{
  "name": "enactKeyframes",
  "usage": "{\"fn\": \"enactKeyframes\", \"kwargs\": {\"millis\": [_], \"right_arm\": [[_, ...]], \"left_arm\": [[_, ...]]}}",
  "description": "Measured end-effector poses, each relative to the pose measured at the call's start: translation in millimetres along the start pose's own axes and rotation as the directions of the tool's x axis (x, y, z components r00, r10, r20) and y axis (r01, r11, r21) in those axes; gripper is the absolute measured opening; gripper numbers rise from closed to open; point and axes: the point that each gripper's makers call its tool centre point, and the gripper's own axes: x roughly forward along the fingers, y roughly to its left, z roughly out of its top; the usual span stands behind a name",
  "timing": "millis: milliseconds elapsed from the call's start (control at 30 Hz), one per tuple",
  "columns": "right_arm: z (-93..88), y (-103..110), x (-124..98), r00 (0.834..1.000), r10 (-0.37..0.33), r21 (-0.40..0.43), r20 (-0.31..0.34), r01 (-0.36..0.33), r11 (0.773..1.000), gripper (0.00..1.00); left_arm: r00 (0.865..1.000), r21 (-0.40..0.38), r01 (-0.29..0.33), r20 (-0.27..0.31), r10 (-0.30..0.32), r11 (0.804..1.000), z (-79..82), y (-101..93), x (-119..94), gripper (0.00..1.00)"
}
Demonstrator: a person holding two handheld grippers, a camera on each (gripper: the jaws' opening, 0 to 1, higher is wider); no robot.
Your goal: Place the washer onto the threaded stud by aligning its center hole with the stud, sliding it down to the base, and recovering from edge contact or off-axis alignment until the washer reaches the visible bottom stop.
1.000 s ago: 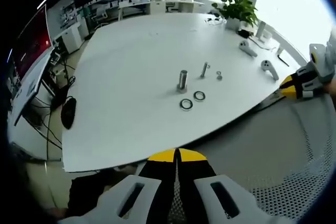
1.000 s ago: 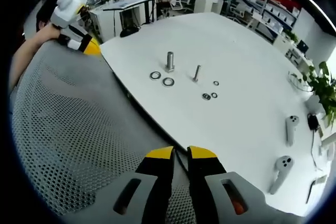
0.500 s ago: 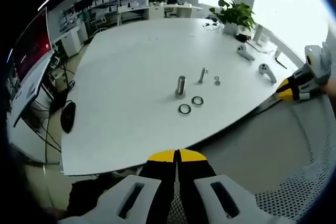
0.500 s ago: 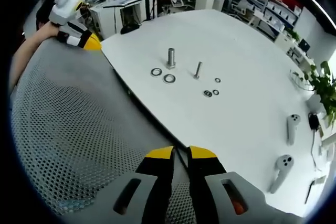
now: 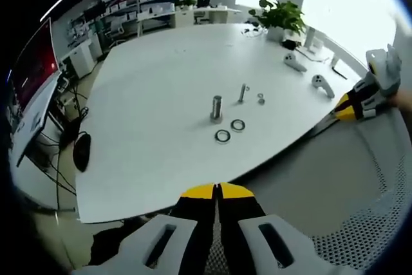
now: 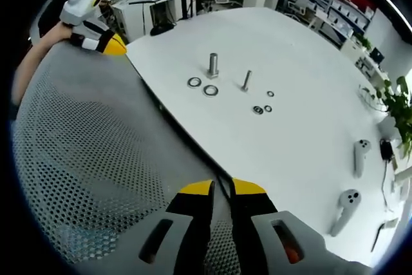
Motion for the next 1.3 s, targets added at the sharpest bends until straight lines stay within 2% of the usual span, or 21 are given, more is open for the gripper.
{"fn": "enactKeyframes", "kwargs": {"millis": [167, 267, 333, 500, 600, 667, 833, 1000, 1133, 1200, 1267, 1300], "right_arm": [[-3.4, -1, 2, 1.000, 0.004, 0.013, -0.027, -0.003, 1.000, 0.12], [-2.5, -1, 1, 1.000, -0.002, 0.017, -0.018, 0.002, 1.000, 0.13], [-2.5, -2, 1, 1.000, -0.005, 0.025, -0.019, 0.006, 1.000, 0.13], [-4.2, -2, 3, 1.000, -0.002, 0.023, -0.031, 0.003, 1.000, 0.13], [-4.1, -3, 2, 0.999, -0.005, 0.032, -0.032, 0.006, 0.999, 0.13], [-4.9, -5, 2, 0.999, -0.012, 0.038, -0.036, 0.013, 0.999, 0.13], [-5.2, -8, 1, 0.999, -0.032, 0.053, -0.031, 0.034, 0.998, 0.13], [-5.1, -12, 0, 0.997, -0.059, 0.014, -0.041, 0.060, 0.998, 0.13], [-9.0, -6, 1, 0.997, -0.013, 0.000, -0.070, 0.014, 1.000, 0.13], [-7.8, -7, 1, 0.997, 0.007, -0.040, -0.072, -0.010, 0.999, 0.13], [-12.7, -7, 4, 0.993, 0.042, -0.085, -0.115, -0.052, 0.995, 0.13], [-16.1, -4, 6, 0.986, 0.079, -0.102, -0.144, -0.094, 0.990, 0.13]], "left_arm": [[0.999, 0.051, 0.040, -0.037, -0.038, 0.998, -4.5, -7.0, 2, 0.00], [0.998, 0.078, 0.056, -0.026, -0.054, 0.995, -1.4, -9.2, 2, 0.00], [0.998, 0.114, 0.069, -0.018, -0.068, 0.991, 1.9, -12.2, 2, 0.00], [0.995, 0.197, 0.099, -0.041, -0.093, 0.975, 3.5, -17.5, 6, 0.00], [0.993, 0.217, 0.116, -0.051, -0.107, 0.969, 2.1, -20.4, 6, 0.00], [0.992, 0.227, 0.124, -0.038, -0.118, 0.966, 4.1, -22.3, 5, 0.00], [0.993, 0.220, 0.115, -0.046, -0.107, 0.969, 3.4, -20.0, 7, 0.00], [0.993, 0.220, 0.120, -0.048, -0.112, 0.968, 2.2, -20.8, 6, 0.00], [0.994, 0.205, 0.107, -0.044, -0.101, 0.973, 2.5, -18.0, 6, 0.00], [0.994, 0.191, 0.100, -0.053, -0.092, 0.976, 0.8, -16.1, 7, 0.00], [0.994, 0.187, 0.098, -0.057, -0.089, 0.977, 0.1, -15.5, 7, 0.00], [0.995, 0.185, 0.096, -0.059, -0.086, 0.978, -0.2, -15.0, 7, 0.00]]}}
